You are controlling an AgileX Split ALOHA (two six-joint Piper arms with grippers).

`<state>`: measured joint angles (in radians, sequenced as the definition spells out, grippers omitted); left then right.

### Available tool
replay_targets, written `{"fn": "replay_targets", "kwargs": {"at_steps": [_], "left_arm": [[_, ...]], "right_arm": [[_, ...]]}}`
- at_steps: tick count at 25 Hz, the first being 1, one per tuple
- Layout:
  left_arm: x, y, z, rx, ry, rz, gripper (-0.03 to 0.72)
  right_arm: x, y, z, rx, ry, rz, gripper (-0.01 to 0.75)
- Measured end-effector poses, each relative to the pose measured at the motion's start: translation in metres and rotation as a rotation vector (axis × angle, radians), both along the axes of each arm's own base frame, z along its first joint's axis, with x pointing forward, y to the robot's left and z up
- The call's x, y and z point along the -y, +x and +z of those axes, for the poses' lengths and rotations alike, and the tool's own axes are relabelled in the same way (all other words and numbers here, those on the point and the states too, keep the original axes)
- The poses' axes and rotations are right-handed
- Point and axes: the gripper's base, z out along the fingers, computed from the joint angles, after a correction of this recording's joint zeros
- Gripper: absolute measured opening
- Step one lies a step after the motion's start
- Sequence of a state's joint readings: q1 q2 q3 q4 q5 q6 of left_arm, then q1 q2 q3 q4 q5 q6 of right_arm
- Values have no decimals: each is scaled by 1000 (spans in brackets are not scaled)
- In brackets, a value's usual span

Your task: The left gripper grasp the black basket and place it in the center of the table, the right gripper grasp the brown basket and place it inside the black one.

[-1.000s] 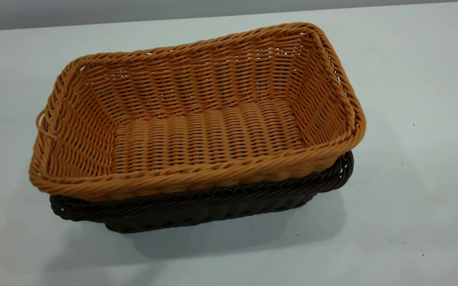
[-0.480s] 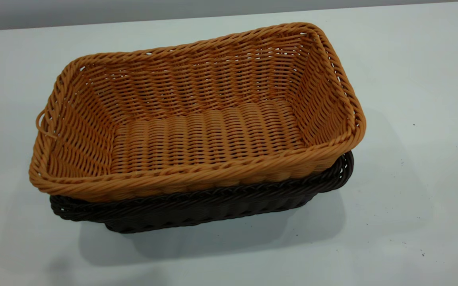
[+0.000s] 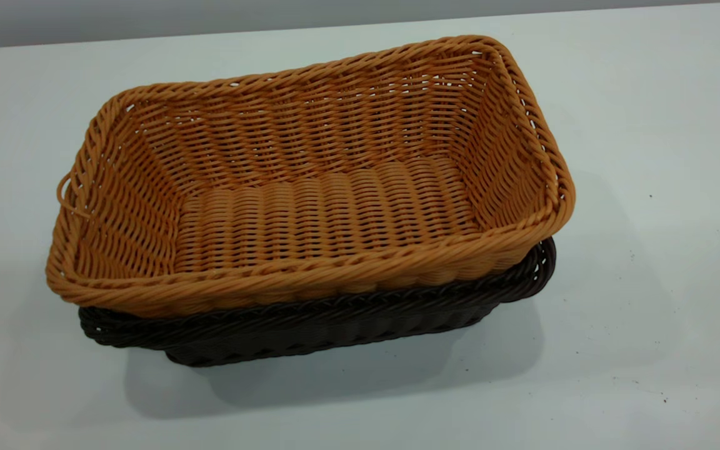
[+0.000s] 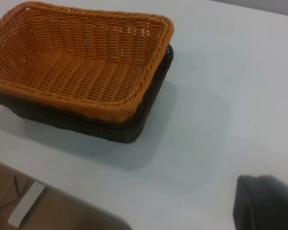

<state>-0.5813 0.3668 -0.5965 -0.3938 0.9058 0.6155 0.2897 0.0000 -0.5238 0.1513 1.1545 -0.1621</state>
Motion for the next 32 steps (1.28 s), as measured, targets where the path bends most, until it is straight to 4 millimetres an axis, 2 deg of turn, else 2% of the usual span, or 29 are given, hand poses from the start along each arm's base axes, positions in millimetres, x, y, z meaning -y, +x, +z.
{"fn": "replay_targets", "kwargs": {"at_steps": [4,9,15,23,32], "left_arm": [[-24,-20,-8,-61,23,154,31],[-40,-29,-21,-60,-12,289,31],[-39,-28,-43,-88,-9,303,31],[-40,-29,-53,-150,36,313,31],[-40,-28,-52,-139,24,314,29]], "right_arm": [[0,0,0,0,-1,-1,5],[0,0,0,1,-2,-1,5],[0,0,0,0,-1,-2,5],[0,0,0,0,-1,-2,5],[0,0,0,2,-3,-2,5]]}}
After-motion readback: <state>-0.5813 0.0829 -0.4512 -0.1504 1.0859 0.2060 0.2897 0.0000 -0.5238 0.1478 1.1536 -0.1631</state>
